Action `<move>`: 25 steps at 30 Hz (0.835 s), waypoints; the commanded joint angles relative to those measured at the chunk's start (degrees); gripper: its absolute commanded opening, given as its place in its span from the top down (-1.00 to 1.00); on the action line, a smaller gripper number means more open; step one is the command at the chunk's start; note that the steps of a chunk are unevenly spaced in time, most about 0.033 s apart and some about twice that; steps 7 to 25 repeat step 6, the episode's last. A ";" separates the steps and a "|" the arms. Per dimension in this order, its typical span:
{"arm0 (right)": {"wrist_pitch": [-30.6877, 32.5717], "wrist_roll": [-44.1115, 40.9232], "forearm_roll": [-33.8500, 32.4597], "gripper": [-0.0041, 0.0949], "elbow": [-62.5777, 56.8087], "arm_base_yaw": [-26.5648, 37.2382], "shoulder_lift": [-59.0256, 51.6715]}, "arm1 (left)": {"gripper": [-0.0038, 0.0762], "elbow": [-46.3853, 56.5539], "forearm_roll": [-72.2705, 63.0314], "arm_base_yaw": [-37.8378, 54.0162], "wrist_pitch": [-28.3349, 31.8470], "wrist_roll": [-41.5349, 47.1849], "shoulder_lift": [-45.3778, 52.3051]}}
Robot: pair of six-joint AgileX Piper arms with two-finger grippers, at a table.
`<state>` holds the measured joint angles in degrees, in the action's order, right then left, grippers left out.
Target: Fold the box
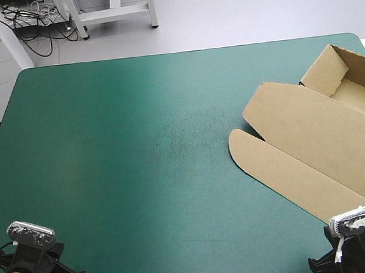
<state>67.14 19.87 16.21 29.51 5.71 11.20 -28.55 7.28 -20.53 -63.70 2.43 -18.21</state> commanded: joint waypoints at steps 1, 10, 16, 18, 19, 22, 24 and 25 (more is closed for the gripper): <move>-4.02 0.48 0.87 0.96 0.87 -0.15 0.81 | 0.93 -1.40 0.16 -0.25 2.89 0.44 -0.50; -5.02 0.48 0.87 0.96 0.51 -0.15 0.81 | 0.93 -1.40 0.16 -0.25 2.89 0.44 -0.50; -5.02 0.48 0.87 0.96 0.51 -0.15 0.81 | 0.93 -1.40 0.16 -0.25 2.89 0.44 -0.50; -5.02 0.48 0.87 0.96 0.51 -0.15 0.81 | 0.93 -1.40 0.16 -0.25 2.89 0.44 -0.50; -5.02 0.48 0.87 0.96 0.51 -0.15 0.81 | 0.93 -1.40 0.16 -0.25 2.89 0.44 -0.50; -5.02 0.48 0.87 0.96 0.51 -0.15 0.81 | 0.93 -1.40 0.16 -0.25 2.89 0.44 -0.50; -5.02 0.48 0.87 0.96 0.51 -0.15 0.81 | 0.93 -1.40 0.16 -0.25 2.89 0.44 -0.50; -5.02 0.48 0.87 0.96 0.51 -0.15 0.81 | 0.93 -1.40 0.16 -0.25 2.89 0.44 -0.50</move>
